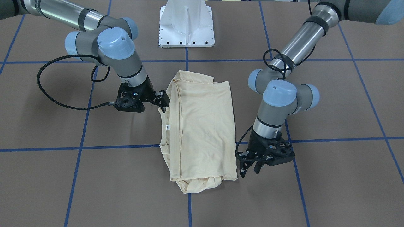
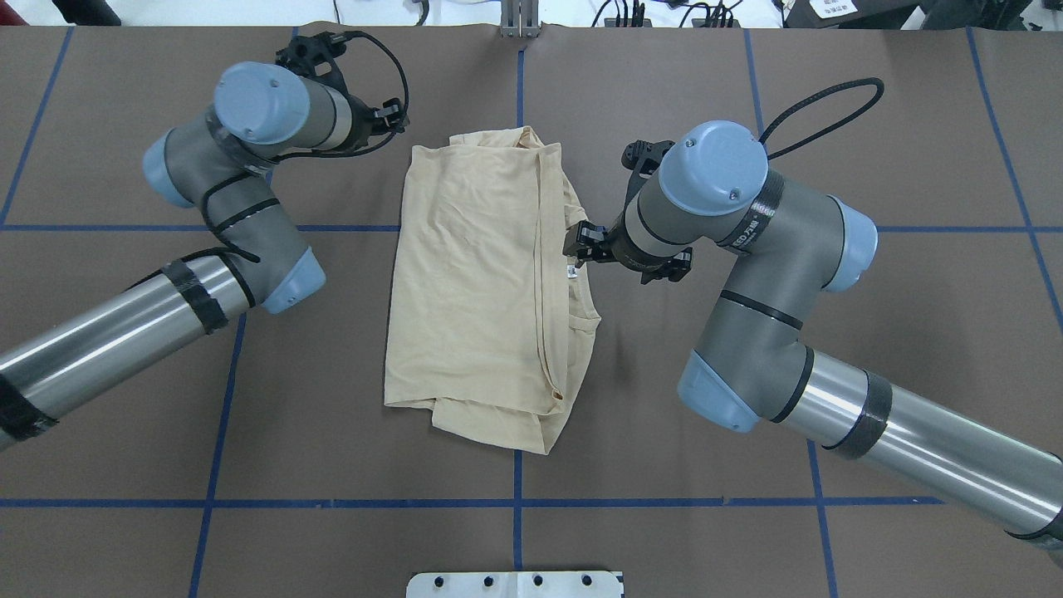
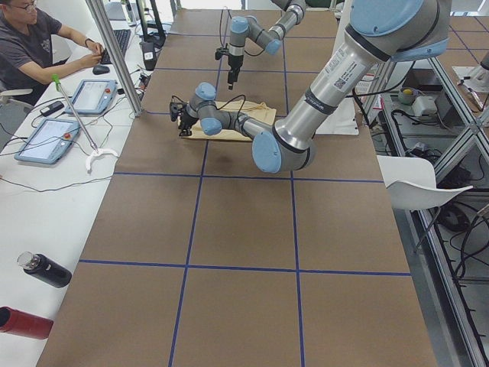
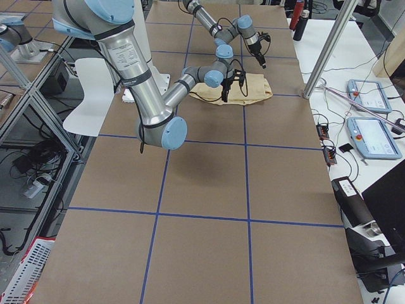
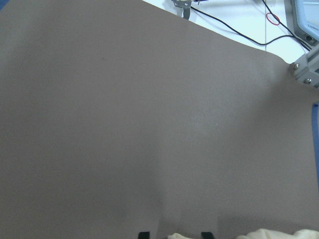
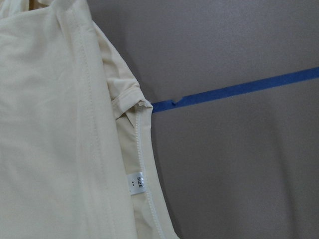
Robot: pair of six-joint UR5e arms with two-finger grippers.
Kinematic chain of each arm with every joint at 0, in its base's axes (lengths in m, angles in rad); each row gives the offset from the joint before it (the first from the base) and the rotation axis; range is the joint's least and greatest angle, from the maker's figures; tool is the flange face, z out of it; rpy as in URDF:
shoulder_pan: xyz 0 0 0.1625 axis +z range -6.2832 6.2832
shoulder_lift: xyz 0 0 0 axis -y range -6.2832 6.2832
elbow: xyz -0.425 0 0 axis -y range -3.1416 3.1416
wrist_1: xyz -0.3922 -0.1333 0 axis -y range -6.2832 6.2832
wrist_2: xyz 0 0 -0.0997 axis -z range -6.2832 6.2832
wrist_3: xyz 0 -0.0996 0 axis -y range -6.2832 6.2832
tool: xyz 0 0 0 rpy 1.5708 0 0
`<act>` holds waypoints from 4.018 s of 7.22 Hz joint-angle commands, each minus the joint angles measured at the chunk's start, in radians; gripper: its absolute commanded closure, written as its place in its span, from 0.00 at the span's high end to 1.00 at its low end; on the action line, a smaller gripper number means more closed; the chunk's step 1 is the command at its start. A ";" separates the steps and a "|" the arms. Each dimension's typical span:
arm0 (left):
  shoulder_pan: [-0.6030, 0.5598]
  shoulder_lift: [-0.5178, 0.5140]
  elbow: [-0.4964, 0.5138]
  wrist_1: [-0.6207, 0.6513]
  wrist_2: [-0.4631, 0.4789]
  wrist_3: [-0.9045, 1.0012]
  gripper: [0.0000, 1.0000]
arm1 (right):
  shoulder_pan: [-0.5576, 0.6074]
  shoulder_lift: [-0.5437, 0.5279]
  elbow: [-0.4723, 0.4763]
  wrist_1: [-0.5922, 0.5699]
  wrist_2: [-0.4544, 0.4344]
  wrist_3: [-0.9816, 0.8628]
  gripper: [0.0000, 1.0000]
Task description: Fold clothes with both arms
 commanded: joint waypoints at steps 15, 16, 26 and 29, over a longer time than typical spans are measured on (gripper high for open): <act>-0.065 0.206 -0.249 -0.008 -0.123 0.068 1.00 | -0.271 0.085 0.000 -0.282 -0.272 -0.287 1.00; -0.065 0.205 -0.248 -0.008 -0.123 0.068 1.00 | -0.271 0.086 0.000 -0.282 -0.269 -0.287 1.00; -0.064 0.194 -0.245 -0.011 -0.123 0.067 1.00 | -0.214 0.071 -0.006 -0.322 -0.176 -0.287 1.00; -0.062 0.191 -0.246 -0.013 -0.124 0.067 1.00 | -0.196 0.048 0.004 -0.330 -0.168 -0.287 1.00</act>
